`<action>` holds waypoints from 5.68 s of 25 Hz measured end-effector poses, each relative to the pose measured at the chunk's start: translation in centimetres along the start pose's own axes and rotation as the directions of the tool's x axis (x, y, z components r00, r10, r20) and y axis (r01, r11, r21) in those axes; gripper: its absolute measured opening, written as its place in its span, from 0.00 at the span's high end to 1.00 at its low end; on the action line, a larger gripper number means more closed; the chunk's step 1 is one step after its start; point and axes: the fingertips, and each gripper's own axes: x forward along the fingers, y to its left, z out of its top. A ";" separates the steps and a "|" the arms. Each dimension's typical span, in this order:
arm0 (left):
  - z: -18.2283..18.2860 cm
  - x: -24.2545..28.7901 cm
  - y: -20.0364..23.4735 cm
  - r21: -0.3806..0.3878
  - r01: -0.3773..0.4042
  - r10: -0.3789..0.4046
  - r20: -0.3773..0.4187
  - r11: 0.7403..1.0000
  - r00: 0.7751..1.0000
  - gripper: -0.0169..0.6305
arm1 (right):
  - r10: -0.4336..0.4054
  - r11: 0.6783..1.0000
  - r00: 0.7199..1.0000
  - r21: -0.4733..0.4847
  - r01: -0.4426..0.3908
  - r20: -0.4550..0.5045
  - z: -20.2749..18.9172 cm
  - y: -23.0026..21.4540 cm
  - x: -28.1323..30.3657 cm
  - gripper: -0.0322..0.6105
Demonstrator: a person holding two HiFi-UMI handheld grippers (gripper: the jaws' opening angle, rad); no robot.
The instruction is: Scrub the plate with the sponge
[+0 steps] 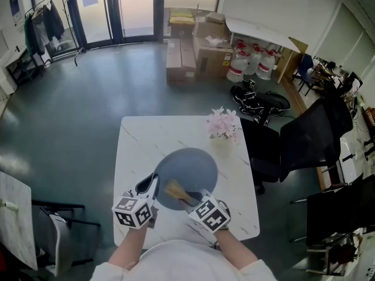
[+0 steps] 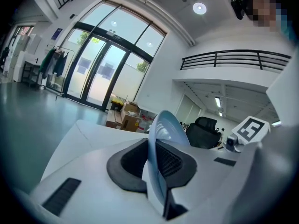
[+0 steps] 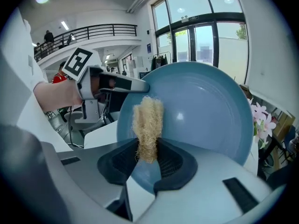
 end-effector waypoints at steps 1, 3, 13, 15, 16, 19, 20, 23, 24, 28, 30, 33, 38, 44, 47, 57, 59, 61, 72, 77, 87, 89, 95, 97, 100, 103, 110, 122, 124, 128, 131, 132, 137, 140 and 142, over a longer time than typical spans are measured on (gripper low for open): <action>-0.1 0.0 -0.2 0.005 0.004 -0.004 -0.005 1.000 1.000 0.91 | -0.010 1.000 1.000 -0.006 0.010 0.012 0.6 -0.5 -0.2 0.77; -0.5 0.0 -0.6 0.010 0.013 -0.012 -0.015 1.000 1.000 0.91 | -0.035 0.999 0.999 -0.014 0.036 0.037 1.8 -1.6 -0.6 0.77; -1.9 0.4 -1.4 0.008 0.034 -0.034 -0.043 0.999 0.998 0.91 | -0.253 0.966 0.966 0.064 0.250 0.052 0.9 -9.8 -4.2 0.77; -1.7 0.4 -1.0 0.000 0.025 -0.025 -0.037 1.000 0.999 0.91 | -0.279 0.957 0.960 0.080 0.278 0.014 -0.6 -10.7 -4.6 0.77; -1.5 0.4 -0.8 -0.002 0.019 -0.019 -0.033 1.000 0.999 0.91 | -0.289 0.954 0.957 0.085 0.289 -0.007 -1.3 -11.0 -4.7 0.77; -0.6 0.5 0.1 -0.002 -0.001 0.000 -0.014 1.000 1.000 0.91 | -0.291 0.950 0.954 0.093 0.297 -0.068 -3.4 -11.0 -4.6 0.77; -0.3 0.6 0.4 0.000 -0.007 0.007 -0.008 1.000 1.000 0.91 | -0.281 0.953 0.956 0.096 0.288 -0.083 -3.9 -10.7 -4.4 0.77; 0.5 0.8 0.9 0.016 -0.022 0.022 0.005 1.000 1.000 0.91 | -0.229 0.967 0.967 0.090 0.239 -0.113 -5.0 -9.2 -3.5 0.77; 0.7 0.9 1.0 0.025 -0.026 0.026 0.006 0.999 1.000 0.91 | -0.206 0.973 0.970 0.080 0.217 -0.131 -5.4 -8.5 -3.2 0.77; 1.2 1.3 1.3 0.054 -0.038 0.038 0.002 0.998 0.999 0.91 | -0.083 0.996 0.965 0.022 0.091 -0.248 -6.9 -5.2 -2.0 0.77; 1.2 1.4 1.5 0.049 -0.041 0.040 0.003 0.998 0.999 0.91 | -0.013 1.000 0.956 -0.002 0.013 -0.294 -7.4 -3.3 -1.3 0.77; 1.1 1.4 1.4 0.040 -0.036 0.036 0.006 0.999 0.999 0.91 | 0.074 0.996 0.948 -0.020 -0.085 -0.309 -7.4 -0.5 -0.3 0.77; 0.7 1.6 1.0 0.035 -0.023 0.023 -0.004 0.999 1.000 0.91 | 0.132 0.987 0.958 -0.054 -0.150 -0.256 -5.5 2.2 1.1 0.77; -0.1 1.4 0.8 -0.020 -0.003 0.003 -0.010 1.000 1.000 0.91 | 0.120 0.989 0.980 -0.064 -0.132 -0.157 -3.1 2.5 0.9 0.77; -0.7 1.5 1.1 -0.082 0.005 -0.006 -0.005 0.997 1.000 0.91 | 0.115 0.991 0.986 -0.053 -0.123 -0.121 -3.1 2.3 0.6 0.77; -2.1 2.0 2.1 -0.180 -0.004 0.001 -0.016 0.984 1.000 0.91 | 0.061 0.997 0.998 0.048 -0.062 0.025 -2.8 0.0 -0.9 0.77; -2.6 2.1 2.5 -0.206 -0.012 0.008 -0.021 0.978 1.000 0.91 | 0.060 0.996 0.998 0.063 -0.062 0.031 -3.0 -0.2 -1.2 0.77; -3.2 2.2 3.1 -0.241 -0.024 0.018 -0.029 0.970 0.999 0.91 | 0.060 0.995 0.998 0.074 -0.062 0.028 -3.4 -0.2 -1.5 0.77; -8.5 3.1 5.8 -0.337 -0.112 0.066 -0.144 0.935 0.987 0.91 | 0.073 0.987 0.997 0.141 -0.075 0.019 -5.2 -0.2 -1.5 0.77; -10.2 3.6 6.6 -0.366 -0.141 0.080 -0.177 0.920 0.981 0.91 | 0.059 0.987 0.998 0.148 -0.060 0.010 -5.7 -0.5 -1.6 0.77; -12.3 4.4 7.7 -0.441 -0.190 0.101 -0.216 0.877 0.971 0.91 | 0.063 0.984 0.998 0.167 -0.062 -0.002 -6.6 -0.4 -1.7 0.77; -12.8 4.5 7.8 -0.444 -0.199 0.105 -0.227 0.874 0.968 0.91 | 0.064 0.983 0.998 0.171 -0.062 -0.006 -6.8 -0.4 -1.8 0.77; -14.3 4.7 8.4 -0.444 -0.238 0.129 -0.262 0.864 0.956 0.91 | 0.059 0.982 0.998 0.182 -0.056 -0.011 -7.4 -0.7 -2.0 0.77; -14.7 4.8 8.6 -0.442 -0.250 0.136 -0.273 0.861 0.952 0.91 | 0.057 0.981 0.998 0.184 -0.054 -0.010 -7.6 -0.8 -2.0 0.77; -15.1 5.0 8.8 -0.443 -0.261 0.142 -0.284 0.858 0.948 0.91 | 0.056 0.981 0.998 0.187 -0.052 -0.011 -7.7 -1.1 -2.1 0.77; -15.7 5.2 9.0 -0.438 -0.277 0.149 -0.303 0.855 0.941 0.91 | 0.054 0.981 0.998 0.186 -0.051 -0.012 -7.8 -1.1 -2.1 0.77; -17.2 5.4 9.8 -0.395 -0.328 0.184 -0.360 0.858 0.915 0.91 | 0.056 0.981 0.998 0.186 -0.052 -0.014 -7.9 -1.0 -2.0 0.77; -18.0 5.8 10.0 -0.292 -0.355 0.210 -0.431 0.888 0.878 0.91 | 0.054 0.979 0.998 0.199 -0.051 -0.012 -8.1 -0.9 -2.3 0.77; -18.0 6.0 10.0 -0.270 -0.348 0.208 -0.438 0.898 0.875 0.91 | 0.054 0.979 0.998 0.199 -0.051 -0.012 -8.2 -1.0 -2.2 0.77; -18.2 6.1 10.1 -0.270 -0.345 0.203 -0.441 0.899 0.874 0.91 | 0.058 0.978 0.998 0.200 -0.055 -0.012 -8.2 -1.0 -2.0 0.77; -17.9 6.1 10.1 -0.282 -0.336 0.198 -0.423 0.899 0.884 0.87 | 0.057 0.978 0.998 0.199 -0.054 -0.009 -8.2 -1.1 -2.0 0.77; -17.8 6.2 10.0 -0.293 -0.330 0.192 -0.414 0.898 0.890 0.81 | 0.057 0.978 0.998 0.199 -0.054 -0.009 -8.2 -1.1 -2.0 0.77; -17.3 6.0 10.0 -0.325 -0.318 0.179 -0.392 0.891 0.902 0.71 | 0.061 0.978 0.998 0.200 -0.058 -0.007 -7.9 -0.9 -2.1 0.77; -17.1 5.9 10.1 -0.329 -0.311 0.176 -0.381 0.892 0.908 0.70 | 0.058 0.978 0.998 0.199 -0.055 -0.009 -8.1 -1.0 -2.1 0.77; -16.8 5.7 10.2 -0.325 -0.306 0.180 -0.363 0.895 0.914 0.70 | 0.053 0.978 0.999 0.202 -0.050 -0.008 -8.2 -1.2 -2.1 0.77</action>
